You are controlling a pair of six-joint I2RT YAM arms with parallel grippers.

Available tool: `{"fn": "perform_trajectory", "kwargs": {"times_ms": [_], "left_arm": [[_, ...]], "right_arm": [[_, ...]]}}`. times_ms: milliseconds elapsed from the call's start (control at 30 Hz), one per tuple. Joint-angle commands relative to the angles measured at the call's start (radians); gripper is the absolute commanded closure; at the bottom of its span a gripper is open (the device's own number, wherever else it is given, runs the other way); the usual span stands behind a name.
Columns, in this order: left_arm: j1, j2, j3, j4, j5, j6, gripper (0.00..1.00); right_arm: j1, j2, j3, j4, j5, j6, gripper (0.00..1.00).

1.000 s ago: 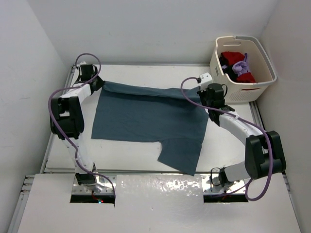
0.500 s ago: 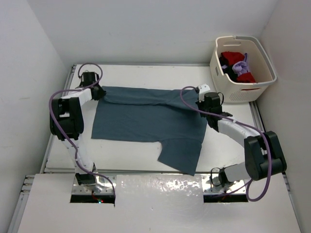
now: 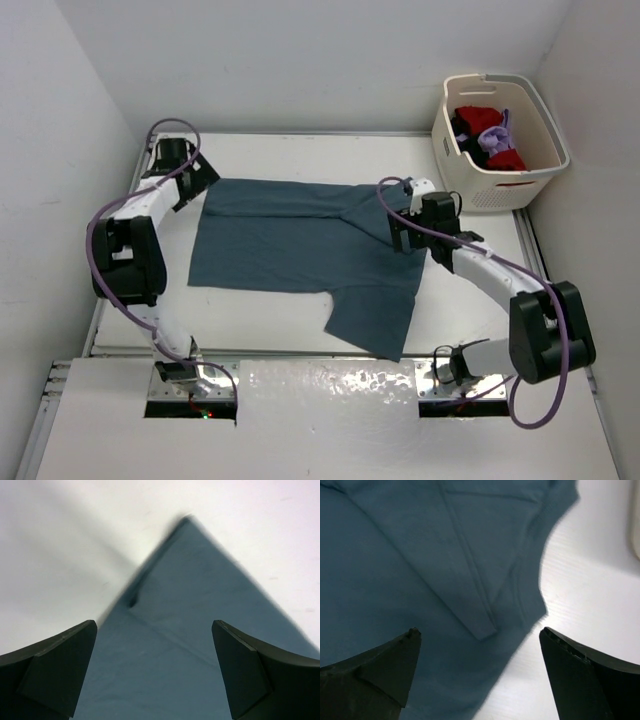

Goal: Fold and stack the t-shirts
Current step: Fold the flattened tshirt in 1/3 of the way

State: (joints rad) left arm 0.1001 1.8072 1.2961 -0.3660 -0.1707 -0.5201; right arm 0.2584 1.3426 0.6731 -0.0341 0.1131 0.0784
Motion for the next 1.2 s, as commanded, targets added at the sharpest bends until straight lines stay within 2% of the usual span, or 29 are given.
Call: {"fn": "perform_trajectory", "kwargs": {"times_ms": [0, 100, 200, 300, 333, 500, 633, 667, 800, 833, 867, 933, 967, 1067, 1133, 1167], "left_arm": [[-0.01, -0.036, 0.063, 0.096, 0.108, 0.029, 0.0], [-0.068, 0.038, 0.138, 0.107, 0.149, 0.063, 0.0], [-0.083, 0.124, 0.198, 0.105, 0.192, 0.065, 0.0], [-0.085, 0.184, 0.212, 0.133, 0.223, 0.046, 0.0], [-0.086, 0.213, 0.215, 0.134, 0.232, 0.043, 0.0], [-0.085, 0.264, 0.226, 0.131, 0.231, 0.043, 0.0], [-0.085, 0.297, 0.229, 0.116, 0.203, 0.046, 0.0], [-0.083, 0.299, 0.226, 0.118, 0.201, 0.046, 0.0], [-0.085, 0.305, 0.226, 0.11, 0.189, 0.049, 0.0], [-0.085, 0.304, 0.223, 0.111, 0.185, 0.051, 0.0], [-0.083, 0.302, 0.223, 0.111, 0.183, 0.051, 0.0], [-0.083, 0.302, 0.223, 0.11, 0.183, 0.051, 0.0], [-0.085, 0.302, 0.223, 0.111, 0.18, 0.052, 0.0], [-0.083, 0.305, 0.223, 0.111, 0.175, 0.049, 0.0], [-0.083, 0.307, 0.221, 0.113, 0.177, 0.048, 0.0], [-0.083, 0.308, 0.223, 0.113, 0.177, 0.046, 0.0]], "right_arm": [[0.004, 0.056, 0.08, 0.095, -0.169, 0.043, 0.01], [0.004, 0.199, 0.228, 0.128, -0.234, 0.086, 0.01], [0.005, 0.337, 0.31, 0.166, -0.25, 0.135, 0.01], [0.036, 0.45, 0.408, 0.189, -0.21, 0.133, 0.02], [0.039, 0.507, 0.454, 0.192, -0.19, 0.136, 0.05], [0.048, 0.63, 0.563, 0.171, -0.156, 0.159, 0.1], [0.051, 0.69, 0.612, 0.178, -0.142, 0.176, 0.19], [0.057, 0.711, 0.635, 0.171, -0.147, 0.178, 0.25], [0.062, 0.733, 0.632, 0.197, -0.136, 0.195, 0.29], [0.064, 0.737, 0.632, 0.197, -0.129, 0.205, 0.34], [0.062, 0.737, 0.632, 0.195, -0.119, 0.211, 0.47], [0.064, 0.73, 0.625, 0.198, -0.115, 0.216, 0.56], [0.065, 0.724, 0.609, 0.204, -0.115, 0.221, 0.64], [0.076, 0.69, 0.586, 0.204, -0.102, 0.224, 0.69], [0.084, 0.661, 0.559, 0.206, -0.089, 0.219, 0.78], [0.091, 0.655, 0.548, 0.203, -0.082, 0.219, 0.88]]}}
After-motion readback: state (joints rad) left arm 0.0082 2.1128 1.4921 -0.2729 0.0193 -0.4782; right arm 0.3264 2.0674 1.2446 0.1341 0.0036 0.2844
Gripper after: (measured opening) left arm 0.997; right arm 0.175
